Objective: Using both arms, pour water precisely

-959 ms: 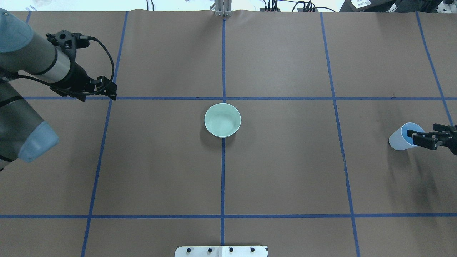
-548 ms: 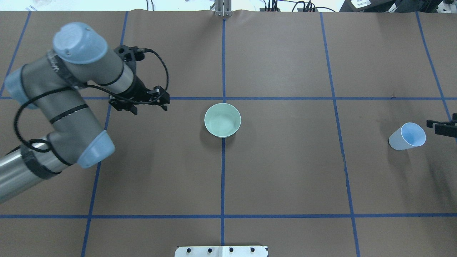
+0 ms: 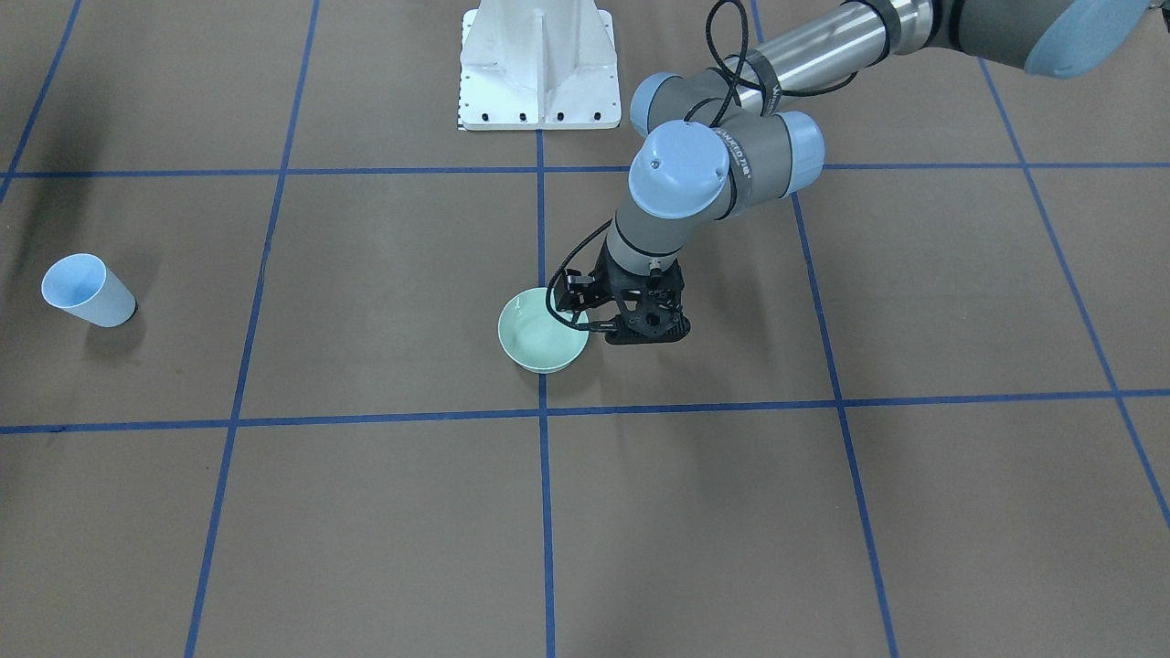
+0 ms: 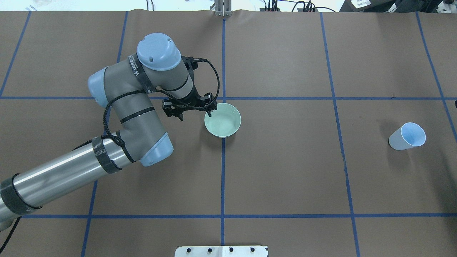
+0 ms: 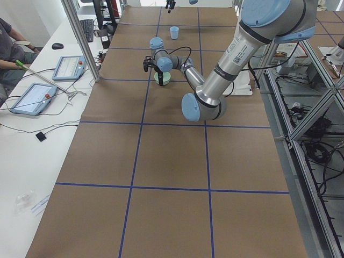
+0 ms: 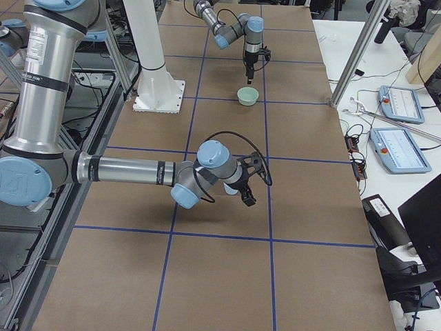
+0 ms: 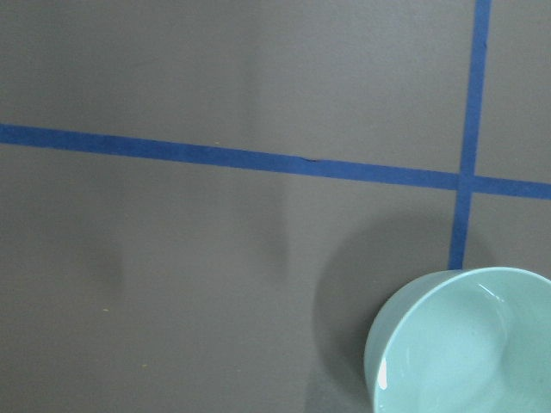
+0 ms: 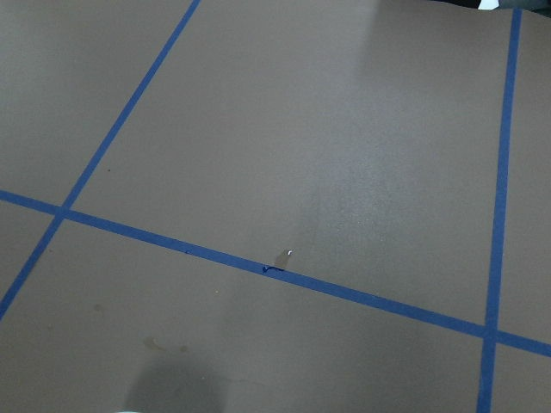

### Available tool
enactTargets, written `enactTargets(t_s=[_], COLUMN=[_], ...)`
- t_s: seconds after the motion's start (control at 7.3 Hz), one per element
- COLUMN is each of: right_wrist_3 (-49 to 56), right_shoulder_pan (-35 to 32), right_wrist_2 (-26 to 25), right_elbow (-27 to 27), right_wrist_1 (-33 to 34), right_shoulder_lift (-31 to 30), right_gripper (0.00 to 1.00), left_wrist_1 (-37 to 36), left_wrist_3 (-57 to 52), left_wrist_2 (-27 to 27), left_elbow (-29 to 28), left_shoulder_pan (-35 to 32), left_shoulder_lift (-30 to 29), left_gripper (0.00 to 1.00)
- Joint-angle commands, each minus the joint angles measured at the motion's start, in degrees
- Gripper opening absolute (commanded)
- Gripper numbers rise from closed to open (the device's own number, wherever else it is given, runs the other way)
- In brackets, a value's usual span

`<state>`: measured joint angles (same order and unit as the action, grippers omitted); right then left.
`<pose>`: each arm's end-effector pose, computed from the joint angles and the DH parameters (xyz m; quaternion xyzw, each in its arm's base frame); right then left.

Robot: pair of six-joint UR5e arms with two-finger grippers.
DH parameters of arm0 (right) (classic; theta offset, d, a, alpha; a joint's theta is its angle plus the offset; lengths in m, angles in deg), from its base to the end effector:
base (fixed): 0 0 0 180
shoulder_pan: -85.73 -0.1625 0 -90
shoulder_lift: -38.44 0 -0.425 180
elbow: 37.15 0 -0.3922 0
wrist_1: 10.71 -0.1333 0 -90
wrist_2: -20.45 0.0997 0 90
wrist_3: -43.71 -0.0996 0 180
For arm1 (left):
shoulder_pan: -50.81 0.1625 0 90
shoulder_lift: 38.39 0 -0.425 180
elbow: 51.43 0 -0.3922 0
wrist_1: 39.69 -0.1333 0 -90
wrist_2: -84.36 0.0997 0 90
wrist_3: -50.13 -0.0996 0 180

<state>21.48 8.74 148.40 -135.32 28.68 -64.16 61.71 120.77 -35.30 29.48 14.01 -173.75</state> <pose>-0.0253 -0.4294 0.5900 0.2629 -0.3973 -0.0572 0.8773 0.5500 -0.5164 0.2137 -0.0227 0.4549 -0.0318 0.8897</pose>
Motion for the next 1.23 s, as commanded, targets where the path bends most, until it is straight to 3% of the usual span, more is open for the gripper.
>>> enactTargets(t_s=[0.0,0.27,0.55,0.68,0.82,1.1], right_wrist_3=[2.45,2.45,2.45,2.37,2.10,1.93], right_shoulder_pan=[-0.97,-0.88,-0.97,-0.97,-0.97,-0.97], right_wrist_2=[0.98,0.89,0.98,0.80,0.80,0.89], right_elbow=[-0.09,-0.09,-0.27,-0.27,-0.36,-1.06], right_wrist_1=[2.19,2.10,1.75,1.75,1.57,1.48], right_shoulder_lift=[0.55,0.64,0.55,0.55,0.47,0.38], right_gripper=[1.00,1.00,1.00,1.00,1.00,1.00], left_wrist_1=[3.19,3.28,4.33,5.73,6.61,7.94], left_wrist_3=[0.12,1.43,1.52,2.13,3.97,4.42], left_wrist_2=[0.04,0.13,0.13,0.04,0.04,-0.05], left_elbow=[-3.46,-3.91,-4.61,-4.96,-4.88,-4.44], left_shoulder_pan=[0.33,1.12,1.21,1.30,1.39,1.21], left_shoulder_lift=[-0.52,-0.52,-0.52,-0.52,-0.61,-0.52], left_gripper=[0.82,0.72,0.53,0.33,0.00,0.00])
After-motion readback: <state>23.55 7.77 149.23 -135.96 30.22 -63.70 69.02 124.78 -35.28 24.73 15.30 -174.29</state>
